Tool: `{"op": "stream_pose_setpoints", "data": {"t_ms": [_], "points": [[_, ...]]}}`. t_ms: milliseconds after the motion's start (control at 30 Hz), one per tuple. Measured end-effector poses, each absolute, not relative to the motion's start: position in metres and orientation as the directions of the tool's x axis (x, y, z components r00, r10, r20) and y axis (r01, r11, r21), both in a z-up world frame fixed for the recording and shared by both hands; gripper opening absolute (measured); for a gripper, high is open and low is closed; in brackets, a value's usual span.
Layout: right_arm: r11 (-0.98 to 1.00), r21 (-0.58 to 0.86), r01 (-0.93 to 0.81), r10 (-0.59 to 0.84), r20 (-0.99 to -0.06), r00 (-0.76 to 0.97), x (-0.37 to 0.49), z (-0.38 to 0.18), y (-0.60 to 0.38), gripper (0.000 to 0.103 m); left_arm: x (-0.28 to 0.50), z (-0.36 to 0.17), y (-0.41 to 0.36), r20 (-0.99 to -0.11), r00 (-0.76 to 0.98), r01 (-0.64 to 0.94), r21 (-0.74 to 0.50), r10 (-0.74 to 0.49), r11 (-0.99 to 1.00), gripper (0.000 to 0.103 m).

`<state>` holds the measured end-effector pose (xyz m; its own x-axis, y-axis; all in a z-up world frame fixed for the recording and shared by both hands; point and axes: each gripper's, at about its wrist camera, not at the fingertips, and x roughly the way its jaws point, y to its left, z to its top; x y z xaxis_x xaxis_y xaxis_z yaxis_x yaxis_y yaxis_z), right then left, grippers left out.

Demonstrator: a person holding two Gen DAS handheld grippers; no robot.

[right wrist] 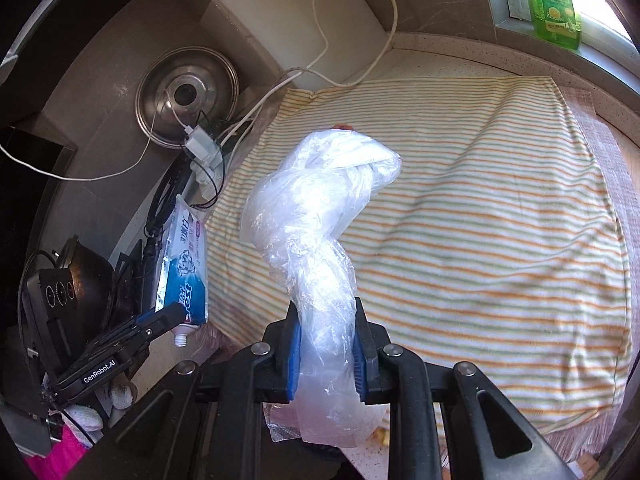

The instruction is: Collect trash

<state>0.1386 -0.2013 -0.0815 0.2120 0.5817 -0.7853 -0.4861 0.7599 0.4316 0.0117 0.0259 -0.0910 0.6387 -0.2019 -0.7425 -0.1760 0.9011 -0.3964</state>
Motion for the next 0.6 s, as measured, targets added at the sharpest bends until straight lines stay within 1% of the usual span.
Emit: {"op": "stream_pose_setpoints", "data": {"t_ms": [600], "points": [[0.758, 0.432, -0.489, 0.567, -0.806, 0.168, 0.029, -0.102, -0.185, 0.02, -0.071, -0.108, 0.01, -0.759, 0.575, -0.088, -0.43, -0.306, 0.899, 0.024]]}}
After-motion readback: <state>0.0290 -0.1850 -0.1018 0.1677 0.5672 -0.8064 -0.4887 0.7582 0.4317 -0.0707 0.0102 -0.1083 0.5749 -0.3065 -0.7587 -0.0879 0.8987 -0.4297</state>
